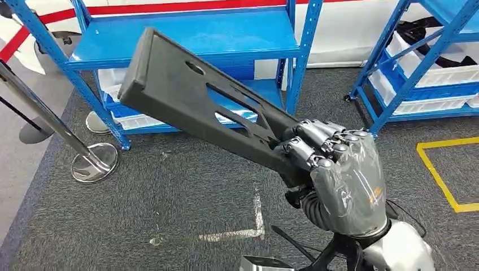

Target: Take the parts from the cabinet and place them on the table.

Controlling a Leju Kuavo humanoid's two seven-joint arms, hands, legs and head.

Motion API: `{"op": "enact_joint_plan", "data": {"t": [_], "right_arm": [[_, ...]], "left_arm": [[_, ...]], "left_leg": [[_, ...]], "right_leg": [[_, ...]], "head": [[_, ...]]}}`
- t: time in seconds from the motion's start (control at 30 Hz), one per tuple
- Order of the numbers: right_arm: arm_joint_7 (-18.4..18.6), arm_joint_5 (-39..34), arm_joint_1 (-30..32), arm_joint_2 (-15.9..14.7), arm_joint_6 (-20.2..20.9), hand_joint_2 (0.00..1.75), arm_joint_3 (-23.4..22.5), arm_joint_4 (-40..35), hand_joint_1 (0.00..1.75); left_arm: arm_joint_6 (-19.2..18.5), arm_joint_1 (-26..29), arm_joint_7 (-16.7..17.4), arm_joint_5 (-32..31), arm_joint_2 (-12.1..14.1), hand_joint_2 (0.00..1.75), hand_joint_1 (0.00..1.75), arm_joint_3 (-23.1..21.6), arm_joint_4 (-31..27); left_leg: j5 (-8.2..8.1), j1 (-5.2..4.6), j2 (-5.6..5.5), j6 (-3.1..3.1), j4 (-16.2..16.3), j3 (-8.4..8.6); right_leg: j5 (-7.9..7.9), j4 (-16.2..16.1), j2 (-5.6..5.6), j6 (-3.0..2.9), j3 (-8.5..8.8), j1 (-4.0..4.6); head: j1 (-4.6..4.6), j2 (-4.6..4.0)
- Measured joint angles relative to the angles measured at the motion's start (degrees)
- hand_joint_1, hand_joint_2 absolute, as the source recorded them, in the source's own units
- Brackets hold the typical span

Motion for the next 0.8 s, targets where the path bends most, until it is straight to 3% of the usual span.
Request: {"op": "enact_joint_plan", "data": {"t": [0.07,0.1,0.13,0.17,0.2,0.27,0.3,0.33,0.37,0.4,0.47,0.5,0.53,0.6,0.63,0.67,0.7,0.73,0.8], "right_arm": [[0.4,-0.7,-0.2,0.0,0.3,1.75,-0.1,0.0,1.71],[0.5,-1.2,-0.4,0.0,0.5,1.75,-0.2,0.0,1.71],[0.6,-1.5,-0.6,0.0,0.6,1.75,-0.3,0.0,1.71],[0.8,-1.8,-0.8,0.0,0.7,1.75,-0.4,0.0,1.71],[1.0,-2.1,-1.0,0.0,0.7,1.75,-0.6,-0.1,1.71],[1.0,-2.4,-1.4,0.0,0.8,1.75,-0.6,-0.1,1.71],[1.0,-2.7,-1.5,0.0,0.8,1.75,-0.7,0.0,1.71],[1.0,-2.9,-1.5,-0.1,0.8,1.75,-0.7,0.1,1.71],[1.1,-3.3,-1.5,-0.2,0.8,1.75,-1.0,0.1,1.71],[1.1,-3.5,-1.6,-0.2,0.8,1.75,-1.0,0.2,1.71],[1.1,-3.7,-1.7,-0.3,0.8,1.75,-1.1,0.4,1.71],[1.1,-3.7,-1.7,-0.4,0.8,1.75,-1.3,0.5,1.71],[1.1,-3.7,-1.7,-0.4,0.8,1.75,-1.5,0.6,1.71],[1.1,-3.7,-1.7,-0.4,0.8,1.75,-1.6,0.7,1.71],[1.1,-3.8,-1.8,-0.4,0.8,1.75,-1.6,0.7,1.71],[1.2,-3.9,-1.9,-0.4,0.8,1.75,-1.6,0.7,1.71],[1.2,-3.9,-2.3,-0.4,0.8,1.75,-1.6,0.7,1.71],[1.2,-4.0,-2.5,-0.4,0.8,1.75,-1.6,0.8,1.71],[1.2,-4.1,-2.8,-0.4,0.8,1.75,-1.6,1.0,1.71]], "left_arm": [[-0.3,-0.3,0.1,0.0,-0.3,0.00,0.00,-0.5,0.0],[-0.5,-0.5,0.2,-0.1,-0.4,0.00,0.00,-0.9,0.0],[-0.6,-0.6,0.4,-0.2,-0.5,0.00,0.00,-1.2,0.0],[-0.8,-1.0,0.5,-0.4,-0.6,0.00,0.00,-1.4,-0.1],[-1.0,-1.3,0.5,-0.5,-0.6,0.00,0.00,-1.5,-0.1],[-1.6,-1.7,0.6,-0.6,-0.6,0.00,0.00,-2.3,-0.1],[-1.9,-1.7,0.6,-0.6,-0.7,0.00,0.00,-2.6,-0.1],[-2.2,-1.9,0.7,-0.6,-0.7,0.00,0.00,-2.7,-0.1],[-2.4,-2.0,0.7,-0.5,-0.7,0.00,0.00,-2.7,-0.1],[-2.6,-2.0,0.9,-0.4,-0.7,0.00,0.00,-2.8,-0.1],[-2.8,-2.1,0.9,-0.4,-0.7,0.00,0.00,-3.4,-0.2],[-2.9,-2.2,0.9,-0.4,-0.7,0.00,0.00,-3.8,-0.3],[-3.0,-2.3,0.9,-0.3,-0.7,0.00,0.00,-4.0,-0.3],[-3.3,-2.3,0.9,0.1,-0.7,0.00,0.00,-4.0,-0.3],[-3.5,-2.3,1.0,0.2,-0.7,0.00,0.00,-4.0,-0.4],[-3.7,-2.3,1.0,0.3,-0.5,0.00,0.00,-4.1,-0.7],[-3.9,-2.2,1.1,0.5,-0.1,0.00,0.00,-4.1,-0.9],[-4.2,-2.3,1.1,0.9,-0.4,0.00,0.00,-4.2,-1.0],[-4.5,-2.4,1.2,1.5,-0.1,0.00,0.00,-4.4,-1.1]], "left_leg": [[4.19,-0.29,0.00,0.58,-1.1,2.99],[6.36,-0.68,-0.02,1.23,-4.8,6.66],[6.10,-1.07,-0.05,1.88,-9.5,10.70],[3.06,-1.50,0.02,2.53,-15.6,15.17],[1.61,-1.43,0.06,2.39,-19.7,16.70],[2.77,-1.79,-0.03,2.65,-19.1,15.74],[3.93,-1.46,-0.01,2.94,-19.7,15.32],[4.46,-1.10,0.31,3.07,-19.9,15.03],[5.39,-1.06,0.47,3.26,-19.9,14.41],[6.10,-1.05,0.55,3.65,-19.8,13.46],[7.44,-0.99,0.70,3.80,-19.6,11.60],[8.15,-0.93,0.72,3.67,-19.4,10.47],[8.71,-0.78,1.16,3.51,-19.0,9.25],[9.49,-0.37,1.69,2.90,-18.0,7.10],[9.70,-0.16,1.94,2.53,-17.4,6.28],[9.82,-0.13,2.10,2.28,-16.7,5.85],[9.90,-0.30,2.33,1.75,-16.3,5.16],[10.22,-0.31,2.60,1.32,-16.0,5.10],[11.63,-0.17,3.63,0.57,-16.5,4.68]], "right_leg": [[1.29,0.4,-0.01,-0.03,-2.06,0.38],[2.00,0.7,0.00,-0.01,-3.16,0.54],[2.55,0.9,0.00,0.02,-3.86,0.60],[2.97,1.1,-0.05,0.23,-4.33,0.94],[3.56,1.2,-0.36,0.46,-4.43,0.87],[5.12,0.3,-0.57,0.95,-4.31,0.46],[5.85,0.0,-0.50,1.24,-4.51,0.80],[5.27,0.1,-0.35,1.50,-4.76,0.83],[2.11,1.5,0.09,2.12,-5.59,0.35],[-2.39,5.2,0.04,2.53,-6.47,-0.01],[-8.01,13.9,0.01,3.15,-8.07,-0.69],[-8.39,17.7,-0.01,3.37,-8.57,-0.88],[-7.17,19.6,-0.01,3.64,-8.38,-1.09],[-2.59,16.9,-0.14,4.30,-4.86,-1.61],[-1.46,12.9,-0.73,4.74,-1.60,-1.90],[-2.01,8.7,-1.99,5.08,1.64,-2.17],[-4.64,4.4,-3.20,5.45,4.31,-1.51],[-6.07,1.8,-2.88,4.08,5.25,-1.17],[-5.41,1.9,-1.84,2.97,4.03,-0.90]], "head": [[0.00,0.00],[0.00,0.00],[0.00,0.00],[0.02,0.02],[0.11,0.00],[-0.31,0.00],[-0.14,0.00],[-0.07,0.00],[-0.11,0.00],[0.18,0.00],[0.17,0.00],[0.20,0.00],[0.20,0.00],[0.17,0.00],[0.15,0.00],[0.22,0.00],[0.46,0.00],[0.28,0.02],[0.37,0.00]]}}
